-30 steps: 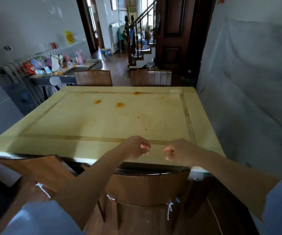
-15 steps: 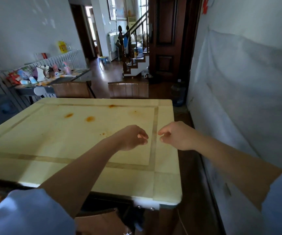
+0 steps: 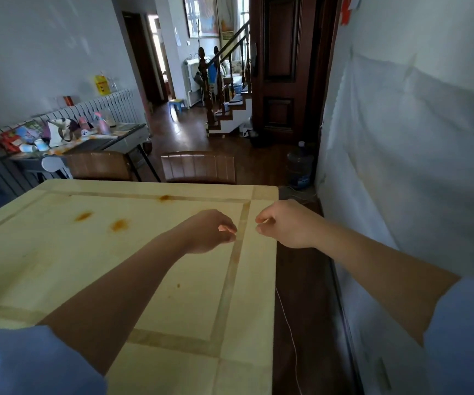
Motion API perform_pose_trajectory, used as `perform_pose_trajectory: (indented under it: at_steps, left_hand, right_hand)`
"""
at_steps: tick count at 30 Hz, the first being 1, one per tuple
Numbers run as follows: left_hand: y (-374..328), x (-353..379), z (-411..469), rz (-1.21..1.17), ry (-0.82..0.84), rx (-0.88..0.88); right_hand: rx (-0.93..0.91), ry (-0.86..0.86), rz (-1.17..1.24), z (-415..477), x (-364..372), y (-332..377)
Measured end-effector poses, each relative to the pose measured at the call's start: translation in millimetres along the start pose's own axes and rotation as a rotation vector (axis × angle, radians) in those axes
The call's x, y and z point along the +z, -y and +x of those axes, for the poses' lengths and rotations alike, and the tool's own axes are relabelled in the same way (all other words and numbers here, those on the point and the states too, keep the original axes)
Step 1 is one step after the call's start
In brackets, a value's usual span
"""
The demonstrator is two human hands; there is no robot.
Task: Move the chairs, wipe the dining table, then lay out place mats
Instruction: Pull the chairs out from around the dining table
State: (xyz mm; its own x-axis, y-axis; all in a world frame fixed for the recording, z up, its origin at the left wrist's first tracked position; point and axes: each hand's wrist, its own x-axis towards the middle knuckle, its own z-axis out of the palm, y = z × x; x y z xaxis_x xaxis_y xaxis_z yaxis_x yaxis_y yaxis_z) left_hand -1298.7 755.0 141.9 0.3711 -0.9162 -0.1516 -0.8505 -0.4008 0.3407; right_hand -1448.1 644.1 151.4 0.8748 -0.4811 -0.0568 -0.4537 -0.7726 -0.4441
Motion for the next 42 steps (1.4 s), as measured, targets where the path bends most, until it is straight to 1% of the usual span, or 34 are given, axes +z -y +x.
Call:
perform_pose_trajectory:
  at_steps: [2, 8, 13, 18, 22, 25, 30, 38, 42]
  left_hand:
    - [9, -5, 24, -0.024, -0.028, -0.022]
    - [24, -14, 82, -0.050, -0.030, -0.106]
    - [23, -19, 128, -0.100, -0.051, -0.174]
    - [17, -24, 175, -0.100, -0.094, -0.275]
    - [10, -31, 219, -0.087, -0.135, -0.326]
    - [14, -38, 237, -0.084, -0.155, -0.365]
    - [44, -54, 268, -0.070, -0.169, -0.473]
    - [99, -66, 340, -0.136, -0.222, -0.492]
    - [110, -69, 377, -0.152, -0.171, -0.508]
  right_hand:
    - [0.007, 0.025, -0.025, 26, -10, -11]
    - [-0.003, 0.058, -0.038, 97, -35, -40]
    - [-0.091, 0.132, -0.070, 160, -42, -50]
    - [-0.178, 0.157, -0.111, 216, -53, -79]
    - [-0.233, 0.163, -0.091, 259, -70, -106]
    - [-0.264, 0.172, -0.074, 284, -74, -112]
    - [-0.338, 0.220, -0.039, 340, -77, -113]
    - [-0.383, 0.249, -0.063, 433, -71, -110]
    - [-0.404, 0.266, -0.071, 475, -75, -124]
